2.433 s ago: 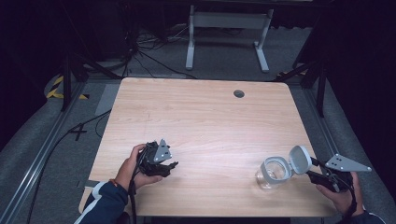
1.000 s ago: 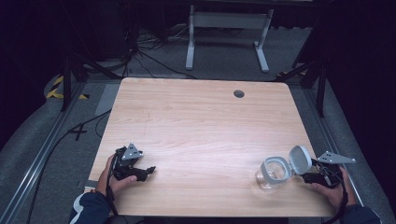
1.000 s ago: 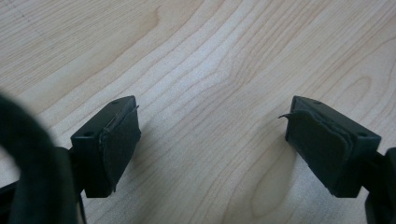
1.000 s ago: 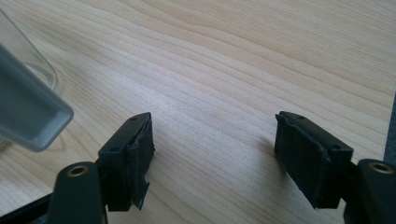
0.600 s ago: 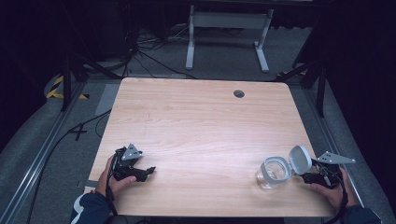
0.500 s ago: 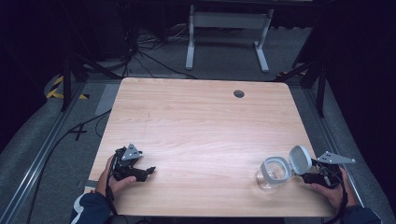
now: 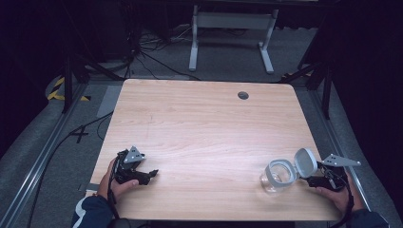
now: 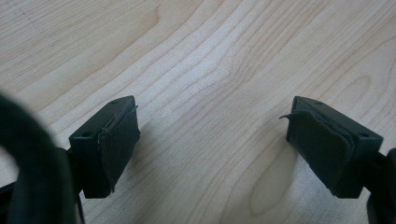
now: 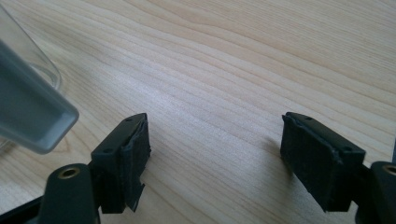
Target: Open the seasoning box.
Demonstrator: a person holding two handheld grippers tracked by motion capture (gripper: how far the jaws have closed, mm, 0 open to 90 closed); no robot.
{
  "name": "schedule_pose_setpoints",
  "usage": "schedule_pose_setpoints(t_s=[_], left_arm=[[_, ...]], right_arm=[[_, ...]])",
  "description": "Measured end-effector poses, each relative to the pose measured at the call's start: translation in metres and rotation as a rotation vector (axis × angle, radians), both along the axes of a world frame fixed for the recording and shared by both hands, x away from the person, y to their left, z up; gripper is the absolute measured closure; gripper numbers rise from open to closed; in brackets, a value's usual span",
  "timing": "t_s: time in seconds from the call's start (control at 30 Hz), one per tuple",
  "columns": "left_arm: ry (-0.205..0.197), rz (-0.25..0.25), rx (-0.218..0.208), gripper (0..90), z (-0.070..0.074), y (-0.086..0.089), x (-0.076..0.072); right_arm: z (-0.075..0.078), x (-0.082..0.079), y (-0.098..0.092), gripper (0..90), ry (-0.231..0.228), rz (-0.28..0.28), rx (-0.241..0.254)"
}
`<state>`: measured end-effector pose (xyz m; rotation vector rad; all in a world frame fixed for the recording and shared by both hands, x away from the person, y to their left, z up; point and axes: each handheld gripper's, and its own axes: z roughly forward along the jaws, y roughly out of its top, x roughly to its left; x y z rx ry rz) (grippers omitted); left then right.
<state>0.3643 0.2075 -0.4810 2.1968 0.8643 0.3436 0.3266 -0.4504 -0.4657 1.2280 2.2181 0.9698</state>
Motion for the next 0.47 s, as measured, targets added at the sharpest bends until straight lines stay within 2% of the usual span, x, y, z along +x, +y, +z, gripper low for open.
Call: schedule_pose_setpoints(t_s=[0.47], left_arm=[[-0.002,-0.001,0.003,17.1,0.0001,0.0002,0.0002]], right_arm=[[-0.0002,-0.0015,0.0001,21.5,-0.002,-0.017,-0.004]])
